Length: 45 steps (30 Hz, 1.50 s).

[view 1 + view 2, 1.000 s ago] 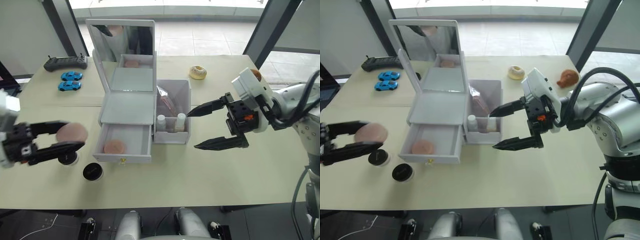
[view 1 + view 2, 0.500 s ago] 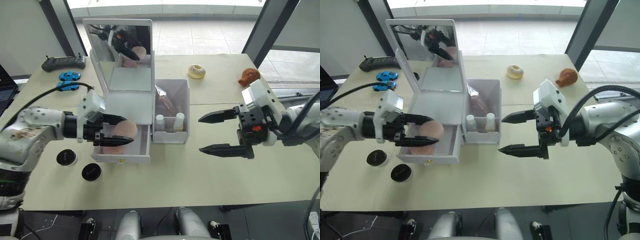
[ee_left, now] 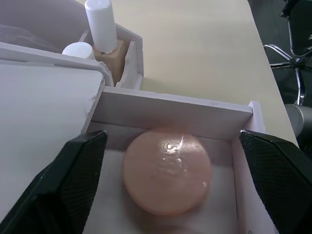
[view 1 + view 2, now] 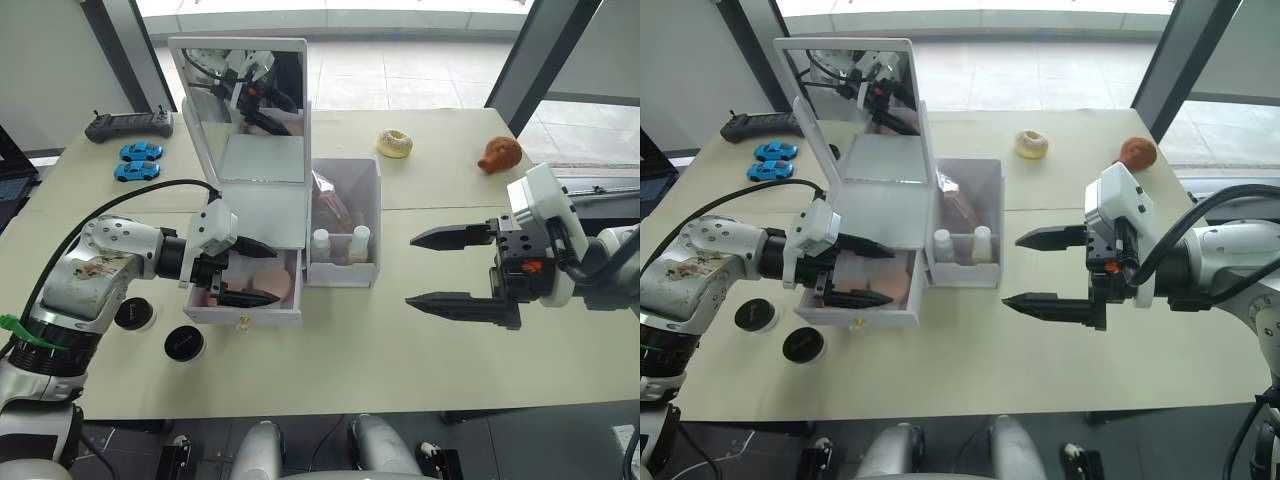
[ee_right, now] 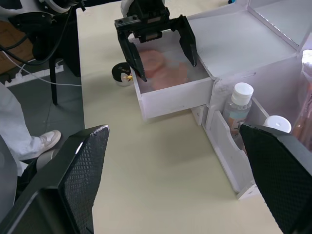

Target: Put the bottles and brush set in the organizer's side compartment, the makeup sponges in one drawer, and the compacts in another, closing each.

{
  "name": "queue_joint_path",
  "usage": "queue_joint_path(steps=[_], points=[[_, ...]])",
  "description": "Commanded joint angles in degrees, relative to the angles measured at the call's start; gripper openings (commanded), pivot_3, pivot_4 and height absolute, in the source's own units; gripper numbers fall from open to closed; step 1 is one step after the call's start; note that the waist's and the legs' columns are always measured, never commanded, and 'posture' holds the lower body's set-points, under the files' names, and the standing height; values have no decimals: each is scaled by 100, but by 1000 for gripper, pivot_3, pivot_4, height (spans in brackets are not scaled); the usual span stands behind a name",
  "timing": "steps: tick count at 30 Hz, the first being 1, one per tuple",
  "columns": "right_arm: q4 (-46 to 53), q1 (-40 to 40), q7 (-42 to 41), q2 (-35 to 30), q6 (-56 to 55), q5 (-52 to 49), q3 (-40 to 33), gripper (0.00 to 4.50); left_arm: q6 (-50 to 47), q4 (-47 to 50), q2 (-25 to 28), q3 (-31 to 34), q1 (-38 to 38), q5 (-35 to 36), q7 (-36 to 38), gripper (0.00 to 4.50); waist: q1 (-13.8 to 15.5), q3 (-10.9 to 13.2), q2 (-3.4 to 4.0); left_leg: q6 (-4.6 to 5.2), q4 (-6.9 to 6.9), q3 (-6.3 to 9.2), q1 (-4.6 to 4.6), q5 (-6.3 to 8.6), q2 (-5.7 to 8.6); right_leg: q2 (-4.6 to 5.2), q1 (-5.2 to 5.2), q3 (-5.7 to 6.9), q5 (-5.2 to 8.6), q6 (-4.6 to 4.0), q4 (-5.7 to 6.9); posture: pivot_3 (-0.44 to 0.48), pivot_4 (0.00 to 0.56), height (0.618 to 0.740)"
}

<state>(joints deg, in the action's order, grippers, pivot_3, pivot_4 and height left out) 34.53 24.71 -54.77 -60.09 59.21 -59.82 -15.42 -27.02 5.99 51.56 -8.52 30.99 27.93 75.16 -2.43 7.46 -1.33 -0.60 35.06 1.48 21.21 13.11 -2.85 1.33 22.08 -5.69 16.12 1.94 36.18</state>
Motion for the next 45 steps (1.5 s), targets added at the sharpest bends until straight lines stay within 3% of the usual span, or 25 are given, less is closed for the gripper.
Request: queue_joint_path(steps=[1, 5, 10, 15, 19, 21, 26, 34, 45], points=[[129, 24, -1, -99, -131, -160, -211, 4500, -117, 157, -5, 321, 47, 148, -13, 4474, -4, 0, 0, 0, 0, 0, 0, 0, 0, 0, 0, 0, 0, 1, 0, 0, 150, 740], [89, 81, -119, -111, -230, -136, -114, 4500, -466, 309, 61, 921, -71, 643, -108, 4474, -9, 0, 0, 0, 0, 1, -1, 0, -1, 0, 0, 0, 1, 3, 1, 0, 150, 740], [-101, 301, -503, -209, -492, 200, 324, 4500, -1069, 1023, 368, 2154, -923, 1589, -140, 4474, -28, 1, 3, 0, -4, 1, -5, 0, -7, -1, 0, 2, 3, 6, 4, 0, 150, 740], [-498, 669, -878, 55, -876, 524, 864, 4500, -1672, 2060, 595, 3373, -2773, 2059, -262, 4474, -24, 1, 1, 0, -4, -3, -8, 0, -9, 3, 1, 1, 3, 6, 2, 0, 150, 740], [-904, 1128, -1153, 224, -950, 761, 1294, 4500, -1900, 2811, -37, 4571, -4451, 2432, -724, 4474, -9, 3, 3, 0, -6, -6, -11, 0, -10, 11, 2, 4, 0, -1, 3, 0, 150, 740], [-1163, 1351, -1296, 358, -1041, 971, 1546, 4500, -1741, 3028, -470, 4816, -5135, 2295, -991, 4074, -6, 2, -4, 0, -5, 0, -10, 0, -13, 10, 3, 12, -3, -7, 0, 0, 150, 740], [-1442, 1618, -1576, 534, -1171, 1263, 1807, 4500, -1418, 3183, -1003, 4658, -5750, 2004, -1536, 2650, 27, 1, -8, -1, -4, -5, -13, 0, -5, 19, -3, 11, -9, -22, -7, 0, 150, 740], [-1441, 1628, -1646, 619, -1095, 1349, 1768, 4500, -928, 3224, -1871, 3445, -5334, 1266, -2914, 106, 10, -3, -12, -1, -3, -4, -11, 1, 0, 17, -5, 7, -23, -42, -7, 0, 150, 740], [-1023, 1729, -1067, 695, -503, 1031, 1661, 4500, -770, 2784, -2209, 3053, -4673, 1265, -3601, 17, 2, -4, -8, -1, -2, -2, -9, 1, 1, 11, -5, 4, -24, -41, -5, 0, 150, 740]])
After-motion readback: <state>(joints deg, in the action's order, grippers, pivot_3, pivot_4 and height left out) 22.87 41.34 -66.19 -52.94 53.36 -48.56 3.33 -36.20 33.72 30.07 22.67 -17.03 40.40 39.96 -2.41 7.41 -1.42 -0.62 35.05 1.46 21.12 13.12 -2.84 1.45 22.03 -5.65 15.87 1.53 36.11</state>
